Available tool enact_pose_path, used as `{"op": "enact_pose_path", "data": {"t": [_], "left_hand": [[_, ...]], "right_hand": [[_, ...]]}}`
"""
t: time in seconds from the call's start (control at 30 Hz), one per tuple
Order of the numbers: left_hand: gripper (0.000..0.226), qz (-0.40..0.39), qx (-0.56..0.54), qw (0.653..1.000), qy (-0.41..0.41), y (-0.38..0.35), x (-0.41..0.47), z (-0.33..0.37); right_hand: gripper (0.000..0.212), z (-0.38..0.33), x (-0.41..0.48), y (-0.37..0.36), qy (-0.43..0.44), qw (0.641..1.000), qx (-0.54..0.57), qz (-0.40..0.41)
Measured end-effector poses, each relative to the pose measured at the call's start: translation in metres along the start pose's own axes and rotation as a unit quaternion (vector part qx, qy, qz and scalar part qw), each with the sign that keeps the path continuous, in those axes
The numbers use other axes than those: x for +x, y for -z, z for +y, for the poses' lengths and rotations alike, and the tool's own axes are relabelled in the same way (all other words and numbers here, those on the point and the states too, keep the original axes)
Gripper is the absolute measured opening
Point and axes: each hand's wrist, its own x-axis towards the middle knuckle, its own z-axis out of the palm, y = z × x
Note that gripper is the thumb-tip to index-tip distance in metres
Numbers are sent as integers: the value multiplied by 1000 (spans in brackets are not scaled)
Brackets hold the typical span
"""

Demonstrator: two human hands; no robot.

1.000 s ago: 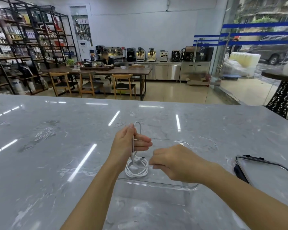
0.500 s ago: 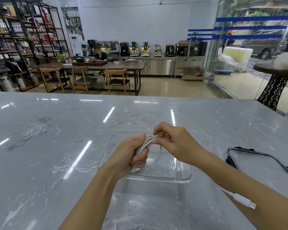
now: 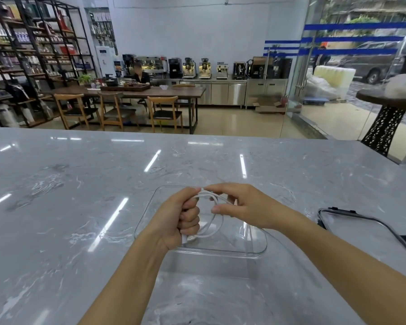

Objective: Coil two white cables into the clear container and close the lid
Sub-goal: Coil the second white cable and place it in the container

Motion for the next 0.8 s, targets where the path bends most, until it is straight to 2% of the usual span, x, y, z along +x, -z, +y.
{"op": "enact_pose_path", "data": {"t": [0.1,0.17,0.27,0.33,0.37,0.43,0.5,0.57,0.67,0.73,0.8], "left_hand": [[54,24,-50,998,-16,8,-2,7],[53,27,-70,997,-27,10,-2,11],[52,4,-68,997,-40,3,0,15],[50,-26,-57,997,-53,-6,1,18],[49,-42,-55,996,-61,-11,2,21],[46,-71,-63,993,-77,-19,3,25],[46,-85,-88,989,-84,-27,5,26],[47,-94,-124,985,-79,-34,8,24],[49,-99,-154,981,-65,-44,16,20],[50,-91,-126,986,-55,-46,21,21],[44,-58,-25,996,-67,-47,24,25]], "right_hand": [[38,12,-7,10,27,986,-164,-9],[38,12,-11,16,43,985,-164,20],[49,2,-7,18,35,992,-76,91],[62,-8,-3,16,8,997,12,79],[59,-12,-1,15,1,997,58,57],[39,-18,0,16,-11,983,180,22],[23,-20,-1,22,-27,959,281,30],[14,-16,-2,27,-36,948,310,59],[17,-10,-2,28,-48,939,325,103],[21,-5,-2,29,-58,939,314,125],[22,0,-4,32,-67,941,302,134]]}}
